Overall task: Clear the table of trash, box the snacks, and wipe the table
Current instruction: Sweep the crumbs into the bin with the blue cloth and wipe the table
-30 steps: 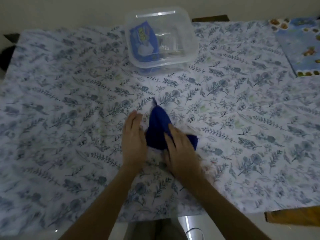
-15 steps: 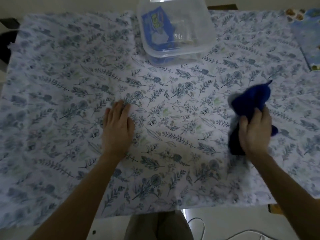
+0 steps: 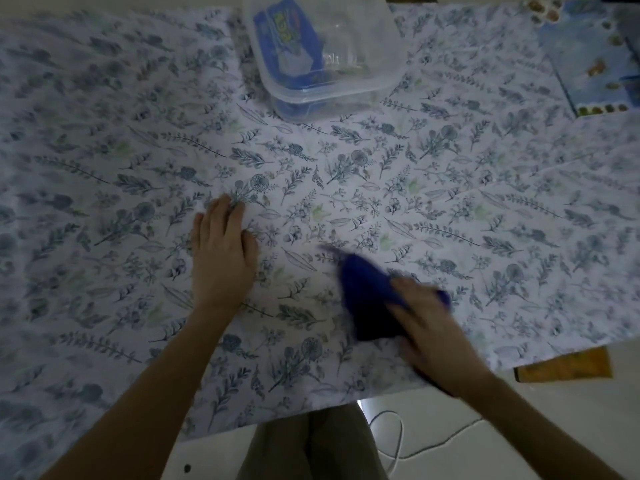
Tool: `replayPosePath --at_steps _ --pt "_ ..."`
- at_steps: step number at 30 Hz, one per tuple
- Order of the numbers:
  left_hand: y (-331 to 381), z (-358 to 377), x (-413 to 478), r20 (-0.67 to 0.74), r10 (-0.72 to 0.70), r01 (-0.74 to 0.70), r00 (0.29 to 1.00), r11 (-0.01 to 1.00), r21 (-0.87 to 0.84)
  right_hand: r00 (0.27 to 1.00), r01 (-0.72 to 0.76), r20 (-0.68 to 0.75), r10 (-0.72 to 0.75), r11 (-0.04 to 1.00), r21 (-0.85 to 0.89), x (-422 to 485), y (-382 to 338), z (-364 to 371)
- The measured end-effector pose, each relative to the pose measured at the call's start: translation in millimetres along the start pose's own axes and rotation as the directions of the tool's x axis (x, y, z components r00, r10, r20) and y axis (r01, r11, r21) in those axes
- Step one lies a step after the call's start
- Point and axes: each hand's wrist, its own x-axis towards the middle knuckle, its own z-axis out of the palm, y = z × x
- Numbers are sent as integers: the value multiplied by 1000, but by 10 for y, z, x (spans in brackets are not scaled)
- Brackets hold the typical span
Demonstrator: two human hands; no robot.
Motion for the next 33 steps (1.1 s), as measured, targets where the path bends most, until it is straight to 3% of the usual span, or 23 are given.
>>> replayPosePath --at_steps 3,5,7,9,13,17,19,21,23,25,28,31,33 --pt "-20 -19 11 3 -4 4 1000 1000 22 936 -348 -42 349 937 29 -247 709 -282" --pt "-19 -26 17 6 -3 3 1000 1000 29 808 -569 -85 583 809 145 -82 867 -332" --pt "-33 -31 11 3 -7 7 1000 1000 29 692 -671 -139 709 702 239 317 769 -298" --pt "-46 -44 -3 2 -14 14 1000 1000 25 670 -667 -210 712 702 250 785 477 -216" --pt "-25 -59 -25 -3 -17 17 1000 1000 20 788 -517 -260 558 829 215 1471 -500 -124" --pt "2 -61 15 2 -31 31 1000 999 -33 978 -106 -171 121 990 97 1386 -1225 27" --pt "-8 -53 24 -3 -34 34 999 998 -43 993 86 -88 -80 994 61 1082 -1160 121" --pt "-13 -46 11 -18 -33 32 999 998 -49 990 143 -14 -144 990 -4 782 -809 99" --pt "-11 -35 8 -14 -23 22 1000 998 -63 1000 21 8 -21 1000 -11 530 -233 -5" --pt "-15 -33 14 -10 -28 28 1000 997 -67 974 -223 -48 221 974 -30 316 361 -185" --pt "-14 -30 9 1 -39 39 999 998 -58 837 -528 -139 529 848 49 317 772 -364" --pt "-8 -37 3 -7 -42 42 999 998 -55 707 -652 -236 666 744 148 847 557 -302" --pt "-20 -37 3 -14 -43 42 999 998 -45 719 -609 -265 643 766 204 1253 249 -267"
